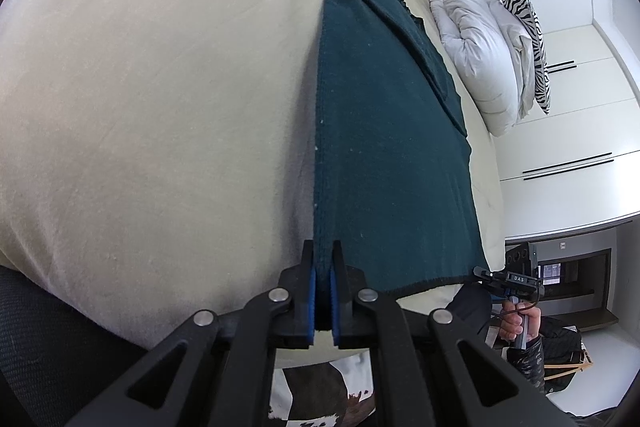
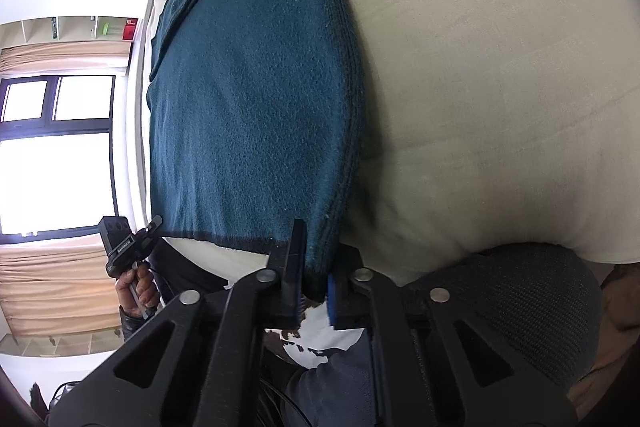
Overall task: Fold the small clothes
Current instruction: 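Close both grippers on the sweater hem edge, then lift the hem with both grippers and fold it toward the collar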
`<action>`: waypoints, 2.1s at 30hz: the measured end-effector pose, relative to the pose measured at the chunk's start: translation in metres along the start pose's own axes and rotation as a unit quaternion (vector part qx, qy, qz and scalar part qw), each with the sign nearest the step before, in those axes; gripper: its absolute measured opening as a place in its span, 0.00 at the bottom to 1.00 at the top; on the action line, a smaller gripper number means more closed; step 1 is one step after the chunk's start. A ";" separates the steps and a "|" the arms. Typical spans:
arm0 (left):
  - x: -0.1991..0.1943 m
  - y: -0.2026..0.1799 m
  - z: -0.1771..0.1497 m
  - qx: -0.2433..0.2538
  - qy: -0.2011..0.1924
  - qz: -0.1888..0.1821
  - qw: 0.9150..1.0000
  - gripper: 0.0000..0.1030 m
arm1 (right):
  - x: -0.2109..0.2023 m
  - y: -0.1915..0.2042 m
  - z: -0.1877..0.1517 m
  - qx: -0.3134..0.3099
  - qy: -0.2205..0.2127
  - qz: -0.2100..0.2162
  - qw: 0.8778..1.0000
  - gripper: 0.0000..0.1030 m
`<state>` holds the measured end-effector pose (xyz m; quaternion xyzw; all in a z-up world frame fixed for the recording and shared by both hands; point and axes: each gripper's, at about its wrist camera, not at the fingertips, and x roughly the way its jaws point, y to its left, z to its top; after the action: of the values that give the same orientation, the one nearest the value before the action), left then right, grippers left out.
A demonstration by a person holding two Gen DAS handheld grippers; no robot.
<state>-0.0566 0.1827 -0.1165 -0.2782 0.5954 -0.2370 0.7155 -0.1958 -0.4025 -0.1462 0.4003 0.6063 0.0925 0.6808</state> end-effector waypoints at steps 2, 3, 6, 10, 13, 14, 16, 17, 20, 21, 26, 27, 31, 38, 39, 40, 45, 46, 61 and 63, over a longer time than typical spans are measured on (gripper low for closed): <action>0.000 -0.002 0.000 0.004 -0.001 -0.001 1.000 0.05 | -0.002 0.001 -0.002 -0.002 -0.008 0.002 1.000 0.05; -0.001 -0.002 0.000 0.005 -0.003 -0.002 1.000 0.05 | -0.002 0.001 -0.003 -0.003 -0.011 0.001 1.000 0.05; -0.004 -0.005 0.000 0.007 -0.009 -0.008 1.000 0.05 | -0.006 0.004 -0.006 -0.011 -0.026 0.004 1.000 0.05; -0.011 -0.010 0.002 0.005 -0.020 -0.024 0.999 0.05 | -0.016 0.015 -0.008 -0.029 -0.055 0.016 0.998 0.05; -0.018 -0.017 0.006 0.006 -0.031 -0.042 0.999 0.05 | -0.026 0.026 -0.006 -0.042 -0.077 0.026 0.996 0.04; -0.021 -0.020 0.008 0.004 -0.036 -0.050 0.998 0.05 | -0.028 0.031 -0.006 -0.047 -0.083 0.029 0.995 0.04; -0.029 -0.023 0.013 -0.001 -0.048 -0.071 0.996 0.05 | -0.033 0.042 -0.004 -0.058 -0.093 0.035 0.993 0.04; -0.033 -0.025 0.017 -0.005 -0.054 -0.084 0.995 0.05 | -0.035 0.047 -0.003 -0.062 -0.098 0.037 0.993 0.04; -0.041 -0.031 0.030 -0.014 -0.071 -0.112 0.991 0.05 | -0.042 0.063 0.004 -0.074 -0.116 0.049 0.989 0.04; -0.044 -0.034 0.036 -0.015 -0.076 -0.119 0.990 0.05 | -0.044 0.069 0.008 -0.076 -0.124 0.053 0.988 0.04; -0.050 -0.050 0.070 -0.022 -0.101 -0.155 0.982 0.05 | -0.055 0.091 0.035 -0.084 -0.154 0.068 0.982 0.04; -0.050 -0.054 0.076 -0.022 -0.105 -0.158 0.982 0.05 | -0.057 0.095 0.041 -0.086 -0.158 0.071 0.981 0.04; -0.048 -0.066 0.108 -0.022 -0.115 -0.170 0.978 0.05 | -0.064 0.115 0.074 -0.092 -0.178 0.081 0.976 0.04; -0.036 -0.078 0.180 -0.032 -0.136 -0.178 0.974 0.05 | -0.069 0.136 0.159 -0.083 -0.216 0.077 0.970 0.04; -0.032 -0.079 0.191 -0.034 -0.139 -0.175 0.974 0.05 | -0.069 0.138 0.175 -0.082 -0.222 0.074 0.969 0.04; -0.027 -0.080 0.204 -0.039 -0.140 -0.177 0.973 0.05 | -0.069 0.140 0.188 -0.080 -0.228 0.072 0.968 0.04; 0.003 -0.080 0.260 -0.057 -0.144 -0.166 0.974 0.05 | -0.060 0.146 0.257 -0.065 -0.249 0.057 0.965 0.04; 0.008 -0.079 0.269 -0.060 -0.144 -0.162 0.974 0.05 | -0.057 0.147 0.271 -0.062 -0.252 0.055 0.964 0.04; 0.084 -0.051 0.369 -0.094 -0.155 -0.099 0.978 0.05 | 0.003 0.124 0.405 0.000 -0.276 0.030 0.961 0.04; 0.093 -0.050 0.378 -0.094 -0.155 -0.092 0.979 0.05 | 0.011 0.118 0.418 0.006 -0.275 0.022 0.961 0.05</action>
<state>0.3311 0.1276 -0.0981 -0.4312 0.4683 -0.1988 0.7451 0.2255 -0.4988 -0.0999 0.4275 0.3872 -0.0098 0.8168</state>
